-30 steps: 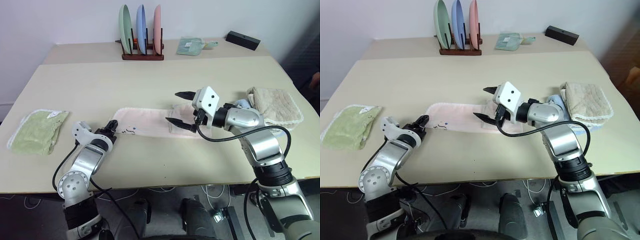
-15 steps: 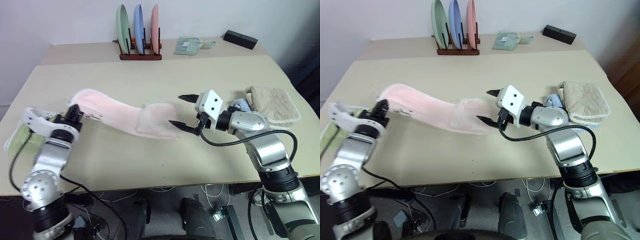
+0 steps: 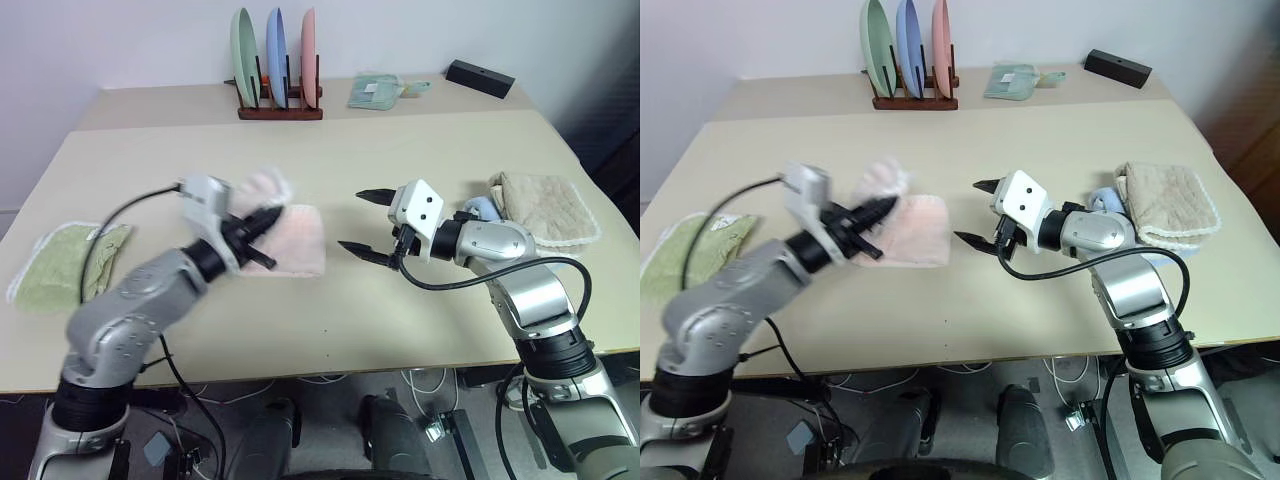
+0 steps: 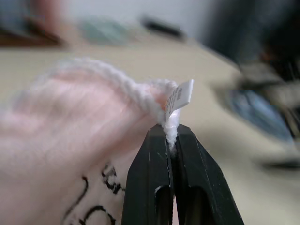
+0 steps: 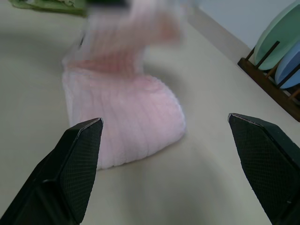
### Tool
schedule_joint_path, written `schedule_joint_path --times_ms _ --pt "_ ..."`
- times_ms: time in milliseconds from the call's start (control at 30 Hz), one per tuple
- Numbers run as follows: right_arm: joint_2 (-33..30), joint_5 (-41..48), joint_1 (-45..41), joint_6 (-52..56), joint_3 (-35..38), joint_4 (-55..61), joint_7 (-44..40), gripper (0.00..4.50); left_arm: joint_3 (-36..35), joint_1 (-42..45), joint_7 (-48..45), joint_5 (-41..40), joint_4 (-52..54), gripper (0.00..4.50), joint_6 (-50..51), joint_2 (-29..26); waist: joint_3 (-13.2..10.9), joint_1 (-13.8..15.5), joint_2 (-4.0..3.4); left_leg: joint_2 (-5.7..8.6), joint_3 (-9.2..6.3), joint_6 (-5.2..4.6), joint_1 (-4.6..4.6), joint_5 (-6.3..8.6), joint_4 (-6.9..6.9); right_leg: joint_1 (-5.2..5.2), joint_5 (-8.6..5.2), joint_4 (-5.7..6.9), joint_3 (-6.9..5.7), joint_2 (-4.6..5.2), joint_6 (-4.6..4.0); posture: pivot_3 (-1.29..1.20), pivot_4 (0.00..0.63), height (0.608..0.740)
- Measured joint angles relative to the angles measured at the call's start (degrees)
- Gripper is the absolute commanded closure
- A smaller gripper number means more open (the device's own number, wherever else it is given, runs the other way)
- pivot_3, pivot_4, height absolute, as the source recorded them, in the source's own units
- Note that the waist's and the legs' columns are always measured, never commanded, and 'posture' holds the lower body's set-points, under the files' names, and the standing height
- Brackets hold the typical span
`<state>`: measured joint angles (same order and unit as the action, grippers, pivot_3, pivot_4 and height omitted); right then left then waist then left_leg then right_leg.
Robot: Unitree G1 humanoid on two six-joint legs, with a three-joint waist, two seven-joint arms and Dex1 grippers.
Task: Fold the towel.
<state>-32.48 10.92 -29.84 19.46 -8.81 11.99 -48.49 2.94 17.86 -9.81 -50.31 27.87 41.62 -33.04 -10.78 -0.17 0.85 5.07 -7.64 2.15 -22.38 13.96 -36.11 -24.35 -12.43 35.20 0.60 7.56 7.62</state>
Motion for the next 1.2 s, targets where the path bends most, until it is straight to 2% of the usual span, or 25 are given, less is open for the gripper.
schedule_joint_path --times_ms 133,300,400,567,733,833,900,1000,1067,1200 --pt "0.0 -0.6 0.3 0.0 0.0 0.1 0.4 0.12 6.7 1.0 -5.1 7.6 -3.4 4.46 -0.7 1.2 0.0 -0.3 0.01 0.00 -0.02 0.00 -0.02 0.00 -0.01 0.00 0.00 0.00 -0.01 0.00 0.00 0.00 0.150 0.736" --pt "-0.1 -0.8 1.2 0.0 0.0 0.2 0.9 0.12 8.4 1.6 -7.9 12.4 -6.1 4.46 -0.5 2.9 0.0 -0.5 0.01 -0.01 -0.05 -0.01 -0.02 0.00 -0.01 -0.02 0.00 0.00 -0.01 0.00 0.02 0.00 0.150 0.736" --pt "-0.1 -1.0 1.4 0.0 0.0 0.3 0.9 0.12 7.3 1.8 -9.2 12.5 -6.6 3.58 0.3 4.6 0.0 -0.4 0.01 0.00 -0.05 -0.01 -0.03 0.00 -0.01 -0.02 0.00 0.00 -0.01 0.01 0.03 0.00 0.150 0.736" --pt "-0.2 -1.2 1.7 0.0 0.1 0.4 1.0 0.12 2.1 0.4 -11.7 8.6 -3.7 1.11 2.0 5.0 0.0 -0.6 0.00 -0.02 -0.06 -0.01 -0.02 0.00 0.00 -0.04 0.00 0.01 0.00 0.01 0.03 0.00 0.150 0.736" --pt "-0.3 -1.6 1.8 0.0 0.1 0.4 1.1 0.12 -11.1 -4.2 -11.5 -0.1 0.7 1.11 4.0 3.4 0.0 -0.5 0.00 -0.04 -0.09 0.00 -0.02 0.00 -0.01 -0.08 0.00 0.06 -0.01 0.00 0.03 0.00 0.150 0.736" --pt "1.9 -1.5 1.1 1.2 0.1 -0.1 2.3 1.02 -18.7 -3.9 -8.3 -0.7 -0.2 1.99 2.1 3.7 0.0 -0.5 0.00 -0.03 -0.08 0.00 -0.01 0.00 -0.04 -0.04 0.01 0.06 -0.01 0.01 0.02 0.00 0.150 0.736" --pt "6.4 -1.2 -0.8 3.0 -0.6 -1.0 4.7 1.99 -20.0 -3.0 -6.4 3.3 -2.1 2.97 -0.5 3.3 0.0 -0.5 0.00 -0.02 -0.07 0.02 0.00 -0.01 -0.01 -0.05 0.01 0.06 -0.01 0.00 0.01 0.00 0.150 0.736" --pt "11.2 -1.2 -2.9 4.6 -1.9 -2.1 7.5 3.56 -16.7 -2.6 -5.0 10.7 -4.8 4.49 -2.4 2.0 0.0 -0.5 0.00 0.00 -0.06 0.02 0.00 -0.02 -0.01 -0.05 0.02 0.05 -0.01 0.01 0.01 0.00 0.150 0.736" --pt "14.9 -1.8 -3.7 5.1 -4.0 -4.3 9.0 4.44 -12.8 -2.3 -4.2 15.5 -8.2 4.50 -2.7 2.6 0.0 -0.4 0.00 0.02 -0.07 0.02 -0.01 -0.01 0.00 -0.05 0.02 0.05 -0.01 0.01 0.02 0.00 0.150 0.736" --pt "19.5 -4.4 -3.7 4.5 -9.4 -10.9 10.4 4.44 -6.7 -1.1 -4.5 20.6 -13.1 4.50 -4.0 6.7 0.0 -0.4 0.00 0.03 -0.10 0.04 -0.02 -0.03 -0.02 -0.07 0.04 0.07 -0.02 0.00 0.03 0.00 0.150 0.736"
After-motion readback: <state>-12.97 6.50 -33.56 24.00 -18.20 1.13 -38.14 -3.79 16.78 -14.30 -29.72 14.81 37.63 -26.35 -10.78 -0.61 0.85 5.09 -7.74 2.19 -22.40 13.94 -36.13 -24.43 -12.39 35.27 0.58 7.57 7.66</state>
